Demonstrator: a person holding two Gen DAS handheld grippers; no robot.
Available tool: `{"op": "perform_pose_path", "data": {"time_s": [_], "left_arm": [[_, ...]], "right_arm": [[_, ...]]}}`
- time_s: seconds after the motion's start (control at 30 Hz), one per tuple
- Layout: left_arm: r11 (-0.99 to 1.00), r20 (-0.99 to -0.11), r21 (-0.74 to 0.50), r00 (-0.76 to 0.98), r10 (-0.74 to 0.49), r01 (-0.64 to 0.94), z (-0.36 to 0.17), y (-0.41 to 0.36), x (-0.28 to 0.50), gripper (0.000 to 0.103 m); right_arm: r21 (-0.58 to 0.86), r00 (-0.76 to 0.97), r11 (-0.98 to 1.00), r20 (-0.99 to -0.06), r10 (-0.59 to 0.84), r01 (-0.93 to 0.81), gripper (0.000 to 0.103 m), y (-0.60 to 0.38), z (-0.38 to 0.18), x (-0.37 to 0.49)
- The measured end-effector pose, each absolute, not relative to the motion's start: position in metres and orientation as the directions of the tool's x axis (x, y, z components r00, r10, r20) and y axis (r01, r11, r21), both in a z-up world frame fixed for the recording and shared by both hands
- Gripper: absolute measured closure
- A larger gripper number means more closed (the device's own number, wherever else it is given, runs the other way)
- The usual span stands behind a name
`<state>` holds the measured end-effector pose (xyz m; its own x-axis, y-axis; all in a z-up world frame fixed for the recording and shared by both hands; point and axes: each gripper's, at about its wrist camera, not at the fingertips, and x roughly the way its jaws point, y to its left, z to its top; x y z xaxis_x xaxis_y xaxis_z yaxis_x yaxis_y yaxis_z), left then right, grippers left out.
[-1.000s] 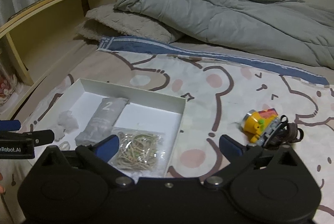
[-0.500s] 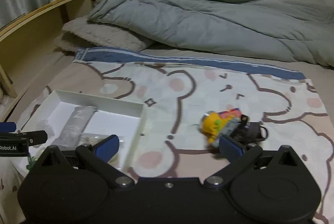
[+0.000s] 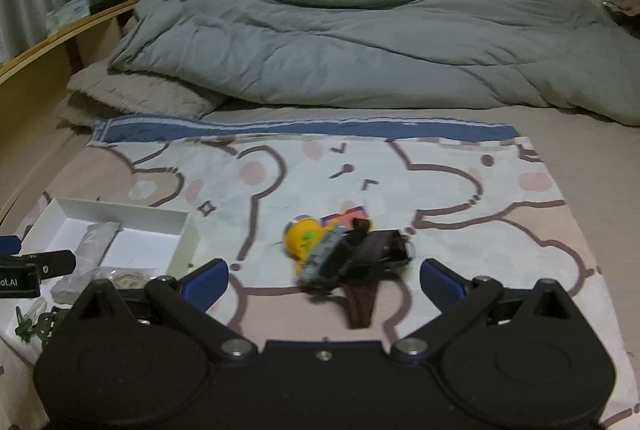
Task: Organize objects
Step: 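Withdraw both tools from the box toward the yellow headlamp, then close the right tool on the black strap of the yellow headlamp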
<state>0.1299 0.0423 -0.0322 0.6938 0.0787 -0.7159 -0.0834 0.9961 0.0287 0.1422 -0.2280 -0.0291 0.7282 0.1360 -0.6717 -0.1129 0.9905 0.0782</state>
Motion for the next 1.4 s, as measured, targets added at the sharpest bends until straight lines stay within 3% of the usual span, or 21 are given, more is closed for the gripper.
{"op": "perform_pose_path", "data": {"time_s": [0.83, 1.0, 1.1, 1.4], "left_arm": [[0.999, -0.651, -0.014, 0.757, -0.043, 0.045, -0.034, -0.039, 0.154, 0.000], [0.995, -0.633, -0.025, 0.769, -0.094, 0.101, -0.038, -0.054, 0.157, 0.007], [0.990, -0.630, -0.022, 0.767, -0.125, 0.143, -0.042, -0.063, 0.159, 0.011], [0.974, -0.640, -0.026, 0.745, -0.188, 0.223, -0.056, -0.067, 0.167, 0.026]], "right_arm": [[0.097, 0.765, 0.995, -0.640, 0.073, -0.015, 0.000, -0.300, -0.029, 0.140], [0.085, 0.767, 0.996, -0.640, 0.043, 0.015, 0.000, -0.304, -0.032, 0.146], [0.130, 0.765, 0.991, -0.637, 0.098, -0.020, 0.000, -0.309, -0.037, 0.153], [0.310, 0.713, 0.951, -0.671, 0.201, 0.024, 0.027, -0.307, -0.055, 0.190]]}}
